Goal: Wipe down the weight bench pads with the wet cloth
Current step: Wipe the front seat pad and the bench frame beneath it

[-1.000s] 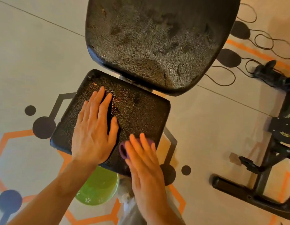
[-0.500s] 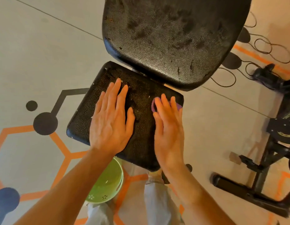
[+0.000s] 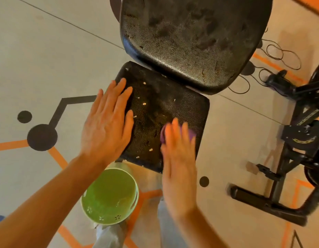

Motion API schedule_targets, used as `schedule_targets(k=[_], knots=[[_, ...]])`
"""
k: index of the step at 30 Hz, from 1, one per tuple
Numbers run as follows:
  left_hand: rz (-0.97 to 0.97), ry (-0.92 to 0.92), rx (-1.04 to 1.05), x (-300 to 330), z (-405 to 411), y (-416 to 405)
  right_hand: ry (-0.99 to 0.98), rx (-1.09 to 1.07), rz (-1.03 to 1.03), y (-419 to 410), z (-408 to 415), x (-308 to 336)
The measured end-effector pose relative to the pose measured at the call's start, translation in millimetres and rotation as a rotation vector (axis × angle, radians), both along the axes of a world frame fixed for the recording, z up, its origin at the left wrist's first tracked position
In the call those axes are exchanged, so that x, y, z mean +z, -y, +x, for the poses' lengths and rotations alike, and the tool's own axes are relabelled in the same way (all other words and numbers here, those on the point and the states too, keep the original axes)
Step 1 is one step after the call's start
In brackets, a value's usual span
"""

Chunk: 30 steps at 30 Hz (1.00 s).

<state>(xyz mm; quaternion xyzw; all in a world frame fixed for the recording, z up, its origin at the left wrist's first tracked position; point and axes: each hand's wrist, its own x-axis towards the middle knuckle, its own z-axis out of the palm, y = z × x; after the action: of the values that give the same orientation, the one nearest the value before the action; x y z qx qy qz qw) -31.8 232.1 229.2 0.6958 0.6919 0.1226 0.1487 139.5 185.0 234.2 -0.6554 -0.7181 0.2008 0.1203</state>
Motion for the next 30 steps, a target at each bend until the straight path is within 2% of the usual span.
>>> schedule_targets(k=[2,4,7,9,14,16,18,20,24,26,28,30], knots=[[0.018,0.017,-0.005,-1,3,0,-0.022,0.103,0.003,41,4,12],[0.024,0.049,0.012,-1,3,1,-0.049,0.132,-0.024,10,18,6],[0.024,0.064,0.023,-2,1,0,0.009,-0.085,-0.004,-84,20,-9],[0.015,0.067,0.024,-3,1,0,0.040,-0.186,0.007,-104,13,-13],[-0.010,0.066,0.026,-2,1,-1,0.002,0.067,-0.063,-2,15,9],[-0.014,0.069,0.024,-2,1,-1,0.037,0.091,-0.055,-39,21,-1],[-0.010,0.071,0.022,-2,1,-1,0.069,-0.030,-0.029,-103,9,-16],[-0.010,0.070,0.020,-3,1,-1,0.089,-0.108,-0.005,-126,0,-20],[-0.019,0.080,0.020,-3,1,-2,0.018,0.139,-0.043,-16,8,10],[-0.021,0.081,0.022,-3,1,-1,0.007,0.235,-0.035,-2,21,13],[-0.021,0.086,0.016,-3,1,-2,0.031,0.216,-0.044,-54,17,-1],[-0.018,0.086,0.024,-3,0,-1,0.061,0.075,-0.025,-113,0,-13]])
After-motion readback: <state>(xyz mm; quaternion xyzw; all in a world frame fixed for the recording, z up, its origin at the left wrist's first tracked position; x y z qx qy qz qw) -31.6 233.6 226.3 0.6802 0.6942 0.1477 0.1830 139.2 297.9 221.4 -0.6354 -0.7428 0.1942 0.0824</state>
